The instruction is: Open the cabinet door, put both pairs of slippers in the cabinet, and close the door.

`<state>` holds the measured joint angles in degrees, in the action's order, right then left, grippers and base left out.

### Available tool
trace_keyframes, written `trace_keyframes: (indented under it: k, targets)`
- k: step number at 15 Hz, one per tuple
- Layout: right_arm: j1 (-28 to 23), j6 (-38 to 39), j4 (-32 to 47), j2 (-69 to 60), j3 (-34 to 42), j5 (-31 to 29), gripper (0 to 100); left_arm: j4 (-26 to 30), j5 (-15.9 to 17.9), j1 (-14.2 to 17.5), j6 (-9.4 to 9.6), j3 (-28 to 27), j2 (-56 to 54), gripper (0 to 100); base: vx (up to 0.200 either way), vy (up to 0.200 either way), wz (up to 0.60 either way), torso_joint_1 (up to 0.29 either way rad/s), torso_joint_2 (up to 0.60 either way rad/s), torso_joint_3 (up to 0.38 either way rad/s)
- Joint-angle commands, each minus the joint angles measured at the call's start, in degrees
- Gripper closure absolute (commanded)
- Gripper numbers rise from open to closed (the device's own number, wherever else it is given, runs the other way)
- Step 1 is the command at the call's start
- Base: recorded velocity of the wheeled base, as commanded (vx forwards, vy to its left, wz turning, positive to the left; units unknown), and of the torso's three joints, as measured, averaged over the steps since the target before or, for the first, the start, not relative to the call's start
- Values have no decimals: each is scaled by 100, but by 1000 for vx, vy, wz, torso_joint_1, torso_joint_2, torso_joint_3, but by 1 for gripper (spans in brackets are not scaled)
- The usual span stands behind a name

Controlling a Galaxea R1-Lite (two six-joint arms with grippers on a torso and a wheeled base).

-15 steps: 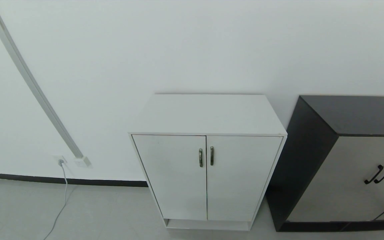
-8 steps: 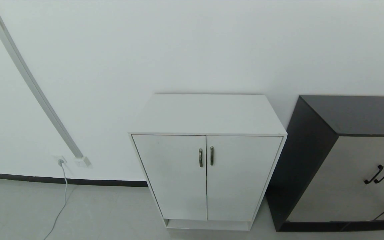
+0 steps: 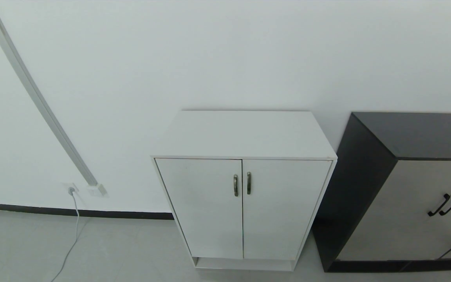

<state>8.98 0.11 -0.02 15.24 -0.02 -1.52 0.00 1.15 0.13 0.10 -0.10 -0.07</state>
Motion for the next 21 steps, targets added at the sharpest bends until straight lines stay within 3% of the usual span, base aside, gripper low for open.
trace_keyframes:
  k: [1,10,21]
  targets:
    - [-362,-2,2,-478,2,-6,100,0,0,4,-1,1,7,100,0,0,0,0,0,0]
    - [-863,7,2,-1471,2,-6,100,0,0,4,-1,1,7,100,0,0,0,0,0,0]
    - [-881,33,-6,-1524,2,3,100,0,0,4,-1,1,7,100,0,0,0,0,0,0]
